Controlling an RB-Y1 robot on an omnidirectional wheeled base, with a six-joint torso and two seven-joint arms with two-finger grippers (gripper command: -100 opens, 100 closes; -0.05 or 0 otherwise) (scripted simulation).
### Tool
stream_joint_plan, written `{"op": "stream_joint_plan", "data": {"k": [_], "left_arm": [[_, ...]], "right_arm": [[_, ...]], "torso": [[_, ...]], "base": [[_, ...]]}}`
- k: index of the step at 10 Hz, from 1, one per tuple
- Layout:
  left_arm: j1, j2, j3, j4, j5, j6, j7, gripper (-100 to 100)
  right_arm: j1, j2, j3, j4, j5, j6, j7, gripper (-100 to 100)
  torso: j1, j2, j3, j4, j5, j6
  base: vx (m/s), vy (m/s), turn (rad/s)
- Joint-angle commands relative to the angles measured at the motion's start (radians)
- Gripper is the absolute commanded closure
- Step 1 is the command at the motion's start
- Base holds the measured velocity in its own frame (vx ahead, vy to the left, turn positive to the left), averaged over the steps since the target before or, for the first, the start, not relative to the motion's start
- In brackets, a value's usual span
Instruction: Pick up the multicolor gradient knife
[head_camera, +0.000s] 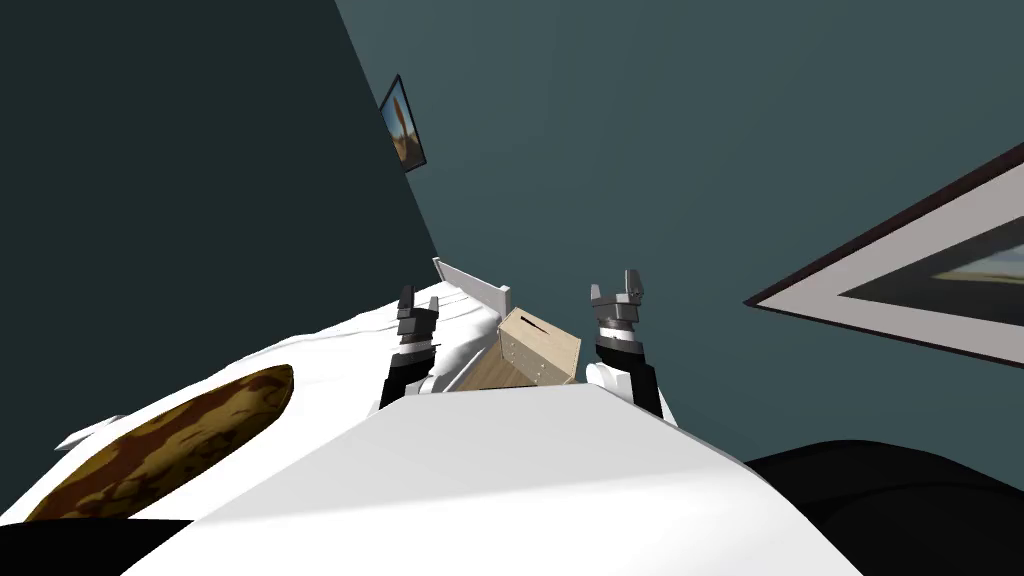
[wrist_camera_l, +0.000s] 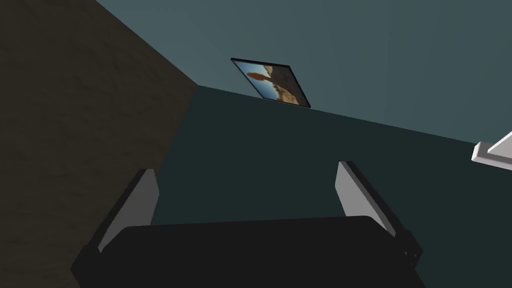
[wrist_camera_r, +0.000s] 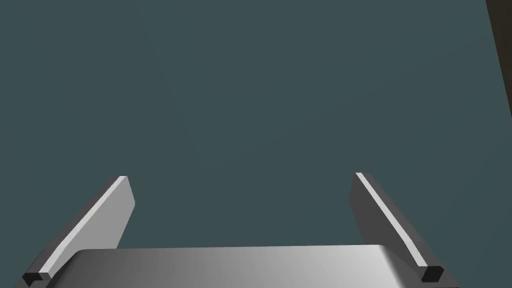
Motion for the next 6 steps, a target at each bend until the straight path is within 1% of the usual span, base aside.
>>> {"op": "stream_joint_plan", "data": {"k": [1,3,5,6], "left_arm": [[0.0,0.0,0.0,0.0,0.0,0.0,0.0,0],[0.0,0.0,0.0,0.0,0.0,0.0,0.0,0],[0.0,0.0,0.0,0.0,0.0,0.0,0.0,0],[0.0,0.0,0.0,0.0,0.0,0.0,0.0,0]], "right_arm": [[-0.002,-0.037,-0.002,0.024,0.013,-0.003,0.006,-100],[-0.005,-0.078,-0.003,0.063,0.033,-0.006,0.013,-100],[-0.01,-0.129,-0.005,0.115,0.062,-0.011,0.021,-100],[-0.01,-0.129,-0.005,0.119,0.062,-0.011,0.021,-100]], "torso": [[0.0,0.0,0.0,0.0,0.0,0.0],[0.002,0.001,0.001,0.0,0.0,0.0],[0.003,0.001,0.0,0.0,0.001,0.0],[0.003,0.0,0.0,0.0,0.001,0.0]], "base": [[-0.013,0.026,0.119],[-0.017,0.049,0.106],[-0.01,0.051,0.137],[0.0,0.032,0.064]]}}
